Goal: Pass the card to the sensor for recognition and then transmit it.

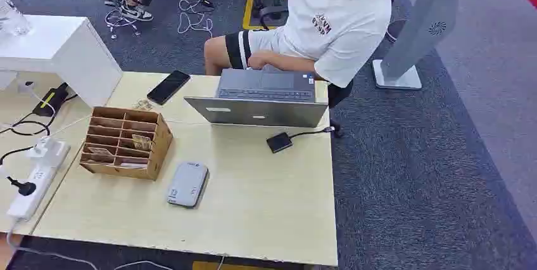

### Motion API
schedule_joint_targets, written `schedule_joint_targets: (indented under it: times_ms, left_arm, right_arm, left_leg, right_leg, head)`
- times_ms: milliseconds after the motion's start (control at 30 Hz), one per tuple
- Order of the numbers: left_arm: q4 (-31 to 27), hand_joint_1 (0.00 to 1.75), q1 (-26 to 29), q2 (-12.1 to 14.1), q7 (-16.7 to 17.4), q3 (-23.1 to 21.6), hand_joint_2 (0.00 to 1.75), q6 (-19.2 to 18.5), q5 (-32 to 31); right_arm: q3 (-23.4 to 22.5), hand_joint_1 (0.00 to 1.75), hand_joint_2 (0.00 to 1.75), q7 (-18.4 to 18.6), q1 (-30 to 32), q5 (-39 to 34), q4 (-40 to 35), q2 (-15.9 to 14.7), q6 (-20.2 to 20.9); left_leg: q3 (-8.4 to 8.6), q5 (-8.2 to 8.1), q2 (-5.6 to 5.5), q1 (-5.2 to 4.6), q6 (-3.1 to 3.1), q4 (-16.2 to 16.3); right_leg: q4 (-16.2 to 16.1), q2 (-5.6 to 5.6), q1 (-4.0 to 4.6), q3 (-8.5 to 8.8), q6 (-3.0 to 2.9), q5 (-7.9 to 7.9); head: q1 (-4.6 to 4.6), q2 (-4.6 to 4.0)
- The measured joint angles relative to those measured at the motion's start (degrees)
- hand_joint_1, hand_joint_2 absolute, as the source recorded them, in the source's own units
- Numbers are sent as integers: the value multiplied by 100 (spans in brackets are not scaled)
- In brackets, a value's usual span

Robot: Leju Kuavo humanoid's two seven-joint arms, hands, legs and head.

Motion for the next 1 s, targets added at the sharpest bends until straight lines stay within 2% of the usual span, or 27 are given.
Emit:
schedule_joint_targets:
  times_ms: [167, 200, 367, 567, 667, 800, 833, 1000]
  left_arm:
    - [-615, 0, -17, -103, -519, 229, 175, -397, 140]
    - [-721, 0, -13, -109, -625, 234, 175, -516, 118]
    - [-1215, 0, 24, -144, -1091, 233, 175, -1231, -272]
    - [-2009, 0, 131, -288, -1444, 150, 175, -2012, -927]
    - [-2503, 0, 307, -343, -1447, -157, 175, -2031, -964]
    - [-3117, 0, 577, -409, -1344, -617, 175, -1766, -833]
    - [-3252, 0, 627, -424, -1315, -731, 175, -1702, -807]
    - [-3746, 0, 673, -356, -1202, -1400, 175, -1125, -940]
  right_arm:
    - [-209, 0, 175, 72, -53, 297, 50, 174, -72]
    - [-245, 0, 0, 112, -62, 352, 59, 199, -52]
    - [-343, 0, 0, 269, -84, 491, 90, 319, 52]
    - [-360, 0, 0, 258, -97, 624, 92, 395, 110]
    - [-360, 0, 0, 251, -109, 699, 92, 415, 66]
    - [-360, 0, 0, 251, -118, 780, 92, 417, 26]
    - [-360, 0, 175, 251, -119, 786, 92, 417, 26]
    - [-350, 0, 175, 264, -140, 916, 98, 420, -6]
  left_leg:
    - [-1, 1, 0, 2, -2, 0]
    - [-1, 1, -1, 3, -2, 0]
    - [-1, 2, 0, 2, -2, 0]
    - [0, 2, 0, 2, -2, 0]
    - [0, 1, 0, 1, -2, 0]
    - [1, 1, 1, 2, -2, 0]
    - [1, 1, 3, 2, -2, 0]
    - [1, 2, 3, 2, -4, 0]
  right_leg:
    - [1, -1, 2, 0, -2, -1]
    - [1, -2, 3, 0, -2, -1]
    - [2, 0, 3, 2, -2, -1]
    - [1, -1, 3, 1, -2, -1]
    - [1, 0, 3, 0, -2, -1]
    - [1, 1, 3, -3, -2, -1]
    - [1, 1, 3, -5, -2, -1]
    - [1, 3, 3, -6, -3, 0]
  head:
    - [0, 0]
    - [-4, 0]
    - [0, 0]
    - [0, 0]
    - [-2, 0]
    - [0, 0]
    - [-2, 0]
    - [0, 0]
